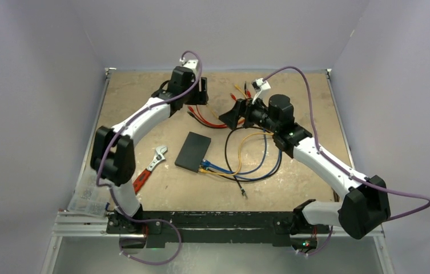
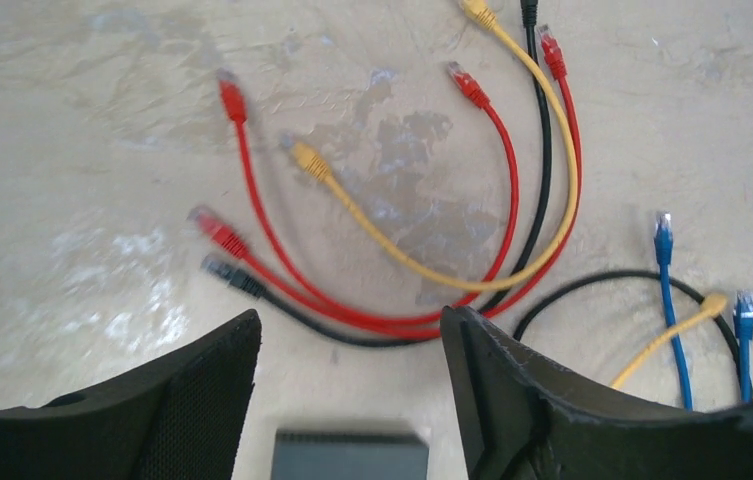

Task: Pull the plug from the switch port
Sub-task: Place the connector at the center of the board, then pull the connector from the switch port.

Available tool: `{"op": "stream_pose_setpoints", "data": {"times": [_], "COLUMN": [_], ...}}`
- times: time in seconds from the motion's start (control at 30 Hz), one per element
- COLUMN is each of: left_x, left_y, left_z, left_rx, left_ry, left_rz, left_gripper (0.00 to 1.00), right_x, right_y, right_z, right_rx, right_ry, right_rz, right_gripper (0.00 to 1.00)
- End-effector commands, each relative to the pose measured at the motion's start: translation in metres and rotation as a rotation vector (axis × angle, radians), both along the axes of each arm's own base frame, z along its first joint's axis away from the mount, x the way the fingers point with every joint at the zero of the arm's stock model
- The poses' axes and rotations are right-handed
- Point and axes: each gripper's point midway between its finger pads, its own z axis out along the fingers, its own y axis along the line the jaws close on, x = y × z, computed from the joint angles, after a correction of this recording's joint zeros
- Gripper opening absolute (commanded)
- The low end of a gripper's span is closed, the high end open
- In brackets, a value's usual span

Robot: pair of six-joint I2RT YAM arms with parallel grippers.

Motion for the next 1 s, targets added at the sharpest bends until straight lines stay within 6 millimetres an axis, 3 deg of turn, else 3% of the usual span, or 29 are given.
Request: {"op": "stream_pose_setpoints", "data": {"times": [0.0, 0.27, 0.47, 0.67, 0.97], "left_x": [-0.039, -0.118, -0.158, -0.177, -0.173], "left_y": [0.032, 0.051, 0.057, 0.061, 0.074], "left_z": [0.034, -0.017, -0.067, -0.098, -0.102], "left_rx": [0.042, -0.015, -0.041, -0.062, -0.08], "left_ry": [-0.074, 0.052, 0.182, 0.257, 0.294], "left_rz": [0.038, 0.018, 0.008, -0.019, -0.019], "left_gripper": [0.68, 0.71, 0.73, 0.75, 0.75], "right_x": [-0.013, -0.029, -0.039, -0.057, -0.071], "right_y": [0.002, 0.005, 0.014, 0.031, 0.053], "right_z": [-0.014, -0.072, -0.117, -0.156, -0.186], "right_rx": [-0.003, -0.035, -0.031, -0.014, -0.013], "right_ry": [0.027, 0.121, 0.19, 0.269, 0.331], "right_rz": [0.049, 0.114, 0.192, 0.353, 0.436], "right_gripper": [0.99, 0.99, 0.98, 0.97, 0.94]}}
